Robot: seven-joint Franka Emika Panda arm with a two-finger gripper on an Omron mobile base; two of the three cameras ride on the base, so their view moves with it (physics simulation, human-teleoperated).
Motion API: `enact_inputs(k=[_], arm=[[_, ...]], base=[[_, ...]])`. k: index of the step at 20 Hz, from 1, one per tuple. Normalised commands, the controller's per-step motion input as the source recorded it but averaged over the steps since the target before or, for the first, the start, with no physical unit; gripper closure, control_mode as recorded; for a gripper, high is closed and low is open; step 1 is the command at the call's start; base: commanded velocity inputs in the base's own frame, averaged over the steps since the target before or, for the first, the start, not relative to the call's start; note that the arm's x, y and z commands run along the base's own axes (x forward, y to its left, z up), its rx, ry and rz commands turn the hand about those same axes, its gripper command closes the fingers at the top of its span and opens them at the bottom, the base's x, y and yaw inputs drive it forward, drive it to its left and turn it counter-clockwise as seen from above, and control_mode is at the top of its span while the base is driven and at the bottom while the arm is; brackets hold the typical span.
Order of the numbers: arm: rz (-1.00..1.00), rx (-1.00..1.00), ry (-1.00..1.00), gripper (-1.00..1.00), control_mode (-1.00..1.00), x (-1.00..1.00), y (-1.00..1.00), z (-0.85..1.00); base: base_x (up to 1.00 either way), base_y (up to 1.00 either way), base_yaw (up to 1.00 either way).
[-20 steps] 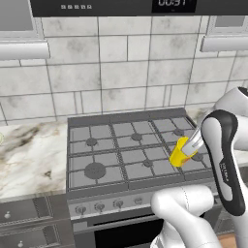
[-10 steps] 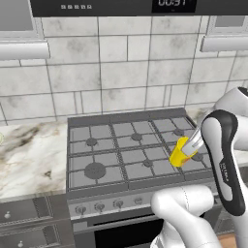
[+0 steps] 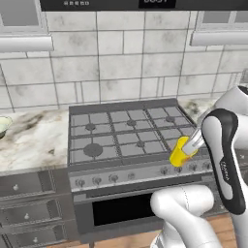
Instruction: Pick the cup and bowl from the counter and place them on the counter next to the sink.
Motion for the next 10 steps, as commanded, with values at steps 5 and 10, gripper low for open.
enact_inputs(k=[5,10], arm=[[0.0,0.0,0.0,1.0,1.0,0.0,0.0,0.0],[0.0,0.0,0.0,1.0,1.0,0.0,0.0,0.0]], base=[[0.0,-0.01,0.6],[-0.24,0.26,0.86]])
